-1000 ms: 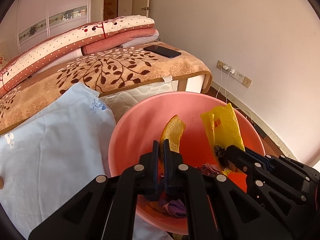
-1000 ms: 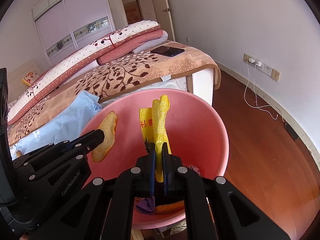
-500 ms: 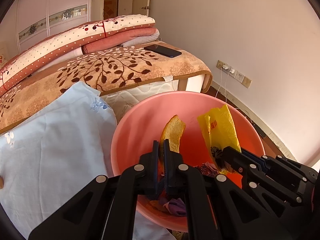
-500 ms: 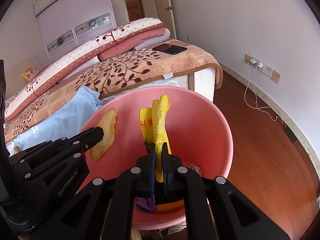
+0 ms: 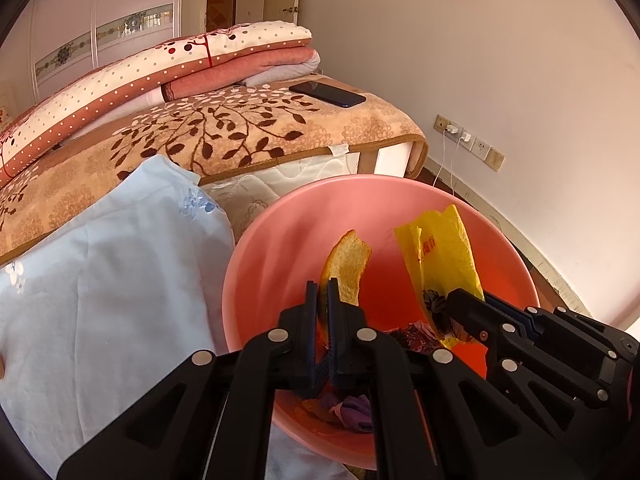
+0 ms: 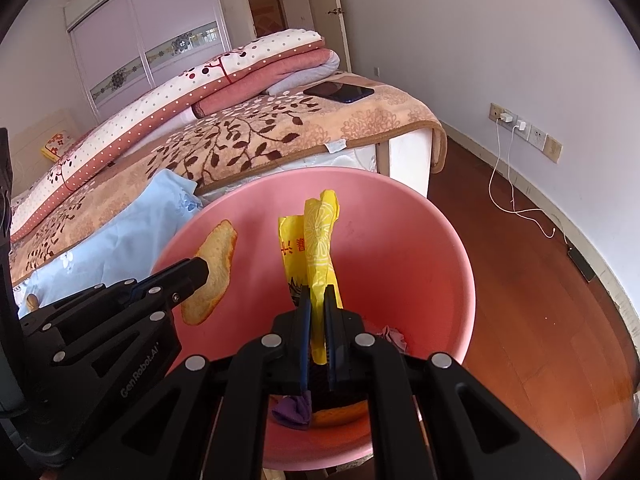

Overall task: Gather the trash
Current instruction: 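Hold the peel and yellow bag over the bucket, then open both tools to drop them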

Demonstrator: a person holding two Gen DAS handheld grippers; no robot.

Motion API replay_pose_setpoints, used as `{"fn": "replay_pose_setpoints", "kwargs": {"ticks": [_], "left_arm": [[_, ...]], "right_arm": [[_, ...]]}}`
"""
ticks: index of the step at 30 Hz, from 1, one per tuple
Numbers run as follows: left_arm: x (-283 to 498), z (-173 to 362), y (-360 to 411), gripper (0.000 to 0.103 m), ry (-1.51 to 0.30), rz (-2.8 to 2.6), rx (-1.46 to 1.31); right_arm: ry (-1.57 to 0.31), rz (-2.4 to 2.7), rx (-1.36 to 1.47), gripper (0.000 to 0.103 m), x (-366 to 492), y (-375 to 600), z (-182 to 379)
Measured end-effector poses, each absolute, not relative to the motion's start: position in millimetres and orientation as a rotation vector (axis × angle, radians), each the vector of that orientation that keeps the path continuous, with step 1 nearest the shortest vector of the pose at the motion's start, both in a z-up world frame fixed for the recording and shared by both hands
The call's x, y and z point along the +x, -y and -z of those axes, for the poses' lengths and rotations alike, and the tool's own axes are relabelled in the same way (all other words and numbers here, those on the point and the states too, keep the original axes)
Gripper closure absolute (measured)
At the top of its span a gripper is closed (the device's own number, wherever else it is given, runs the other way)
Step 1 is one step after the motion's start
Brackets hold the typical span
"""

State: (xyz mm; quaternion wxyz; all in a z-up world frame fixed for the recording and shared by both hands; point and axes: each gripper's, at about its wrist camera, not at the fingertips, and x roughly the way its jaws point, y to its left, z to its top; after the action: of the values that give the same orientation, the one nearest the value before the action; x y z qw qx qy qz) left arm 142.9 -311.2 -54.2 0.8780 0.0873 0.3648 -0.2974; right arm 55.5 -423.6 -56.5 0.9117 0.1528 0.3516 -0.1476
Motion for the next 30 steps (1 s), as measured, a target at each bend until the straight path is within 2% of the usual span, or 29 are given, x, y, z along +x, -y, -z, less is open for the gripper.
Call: {"fn": "replay_pose_setpoints", "kwargs": {"ticks": [18, 27, 28, 30], "left_arm": [[148.9, 61.3, 308.6, 0.099, -0.784, 0.638, 0.189], [156.6, 67.4, 308.8, 0.098, -0.852, 0.671, 0.182], [156.9, 68.0, 308.9, 0.097, -0.858, 0.677, 0.185], [156.5, 67.6, 308.7, 0.086, -0.856, 0.688, 0.181]], "right_arm": [[-0.773, 0.362, 0.302, 0.097, 62.0, 427.1, 65.2], [-0.78, 0.374, 0.297, 0.097, 66.4, 427.2, 65.4], [-0.781, 0.376, 0.295, 0.097, 66.7, 427.2, 65.4], [-0.782, 0.38, 0.294, 0.097, 67.3, 426.8, 65.3]]}}
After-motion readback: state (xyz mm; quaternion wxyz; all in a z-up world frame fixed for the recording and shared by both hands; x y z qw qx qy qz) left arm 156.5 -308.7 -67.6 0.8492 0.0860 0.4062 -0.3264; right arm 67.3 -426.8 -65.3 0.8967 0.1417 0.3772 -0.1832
